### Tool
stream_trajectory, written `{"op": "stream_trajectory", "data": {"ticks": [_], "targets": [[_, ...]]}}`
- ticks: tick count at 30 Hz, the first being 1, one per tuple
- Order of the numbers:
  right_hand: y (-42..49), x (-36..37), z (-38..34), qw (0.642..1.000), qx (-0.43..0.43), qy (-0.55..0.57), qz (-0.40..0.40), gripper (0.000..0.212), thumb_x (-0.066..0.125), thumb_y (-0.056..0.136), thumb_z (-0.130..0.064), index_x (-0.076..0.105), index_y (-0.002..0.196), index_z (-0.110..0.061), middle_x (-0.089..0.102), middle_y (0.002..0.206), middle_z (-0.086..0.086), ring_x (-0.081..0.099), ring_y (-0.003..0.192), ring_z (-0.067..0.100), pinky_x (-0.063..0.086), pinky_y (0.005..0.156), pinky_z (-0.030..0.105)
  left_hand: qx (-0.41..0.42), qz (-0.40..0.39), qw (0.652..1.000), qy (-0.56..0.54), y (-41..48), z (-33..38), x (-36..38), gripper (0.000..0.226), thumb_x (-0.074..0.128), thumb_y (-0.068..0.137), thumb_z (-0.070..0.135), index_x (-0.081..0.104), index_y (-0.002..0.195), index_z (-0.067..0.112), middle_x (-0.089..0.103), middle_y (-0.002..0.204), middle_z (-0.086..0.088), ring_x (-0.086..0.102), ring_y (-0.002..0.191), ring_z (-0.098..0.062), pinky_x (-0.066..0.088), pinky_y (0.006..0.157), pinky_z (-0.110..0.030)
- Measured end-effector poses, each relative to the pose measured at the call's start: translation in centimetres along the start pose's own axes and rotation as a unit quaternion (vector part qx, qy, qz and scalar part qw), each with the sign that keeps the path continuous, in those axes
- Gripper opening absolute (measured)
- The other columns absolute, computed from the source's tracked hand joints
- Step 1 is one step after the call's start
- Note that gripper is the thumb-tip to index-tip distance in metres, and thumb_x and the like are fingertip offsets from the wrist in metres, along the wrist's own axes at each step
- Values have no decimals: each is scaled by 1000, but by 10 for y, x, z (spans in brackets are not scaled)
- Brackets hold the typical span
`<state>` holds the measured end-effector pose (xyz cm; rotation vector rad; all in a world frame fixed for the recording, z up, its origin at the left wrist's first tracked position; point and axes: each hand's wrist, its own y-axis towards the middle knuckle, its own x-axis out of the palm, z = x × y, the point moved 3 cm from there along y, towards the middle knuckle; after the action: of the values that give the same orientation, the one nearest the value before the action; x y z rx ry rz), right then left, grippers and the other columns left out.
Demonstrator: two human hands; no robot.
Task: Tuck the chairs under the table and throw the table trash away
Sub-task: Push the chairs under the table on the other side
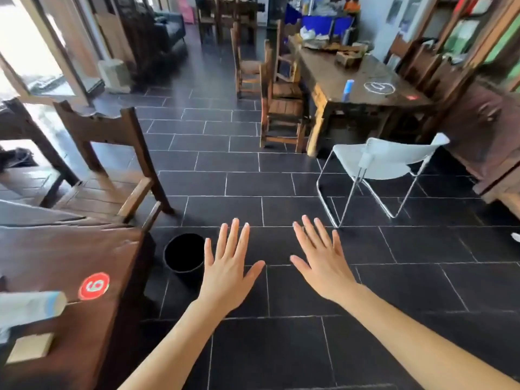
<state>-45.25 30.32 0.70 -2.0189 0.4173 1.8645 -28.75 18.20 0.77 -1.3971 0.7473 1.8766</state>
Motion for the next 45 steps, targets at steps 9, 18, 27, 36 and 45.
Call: {"op": "stream_trajectory", "data": {"ticks": [9,18,27,36,45], "targets": [[197,-7,-29,986,-164,38,-10,69,19,91,-54,-13,148,-30,-25,154,-6,-24,143,18,-10,115,50,-159,34,987,16,124,-95,-10,82,1,76,69,-17,146,30,-28,151,7,-33,136,-14,-21,109,-43],[418,-30,-11,988,-138,69,8,70,24,92,-57,-10,149,-33,-22,156,-6,-26,142,16,-8,116,52,-96,16,995,22,366,-145,-12,93,-23,64,78,-21,143,30,-30,151,4,-33,136,-20,-22,108,-46],[601,-18,-5,985,-159,66,-16,72,21,89,-60,-10,148,-34,-23,156,-7,-25,142,16,-7,116,52,-141,11,988,66,512,-242,-27,79,-5,74,69,-24,142,34,-37,145,10,-42,130,-14,-30,105,-43],[851,-40,-25,963,-261,54,-21,72,23,91,-59,-11,149,-33,-25,155,-6,-27,141,16,-9,116,51,-240,57,969,31,692,-333,-60,82,-8,69,71,-26,140,35,-36,147,10,-37,134,-15,-34,104,-42],[1031,-39,-138,907,-411,68,-62,71,35,96,-50,-9,149,-33,-23,157,-5,-25,142,15,-11,115,49,-405,66,911,32,749,-462,-85,77,-3,71,69,-30,136,36,-32,150,9,-36,135,-14,-21,113,-46]]}}
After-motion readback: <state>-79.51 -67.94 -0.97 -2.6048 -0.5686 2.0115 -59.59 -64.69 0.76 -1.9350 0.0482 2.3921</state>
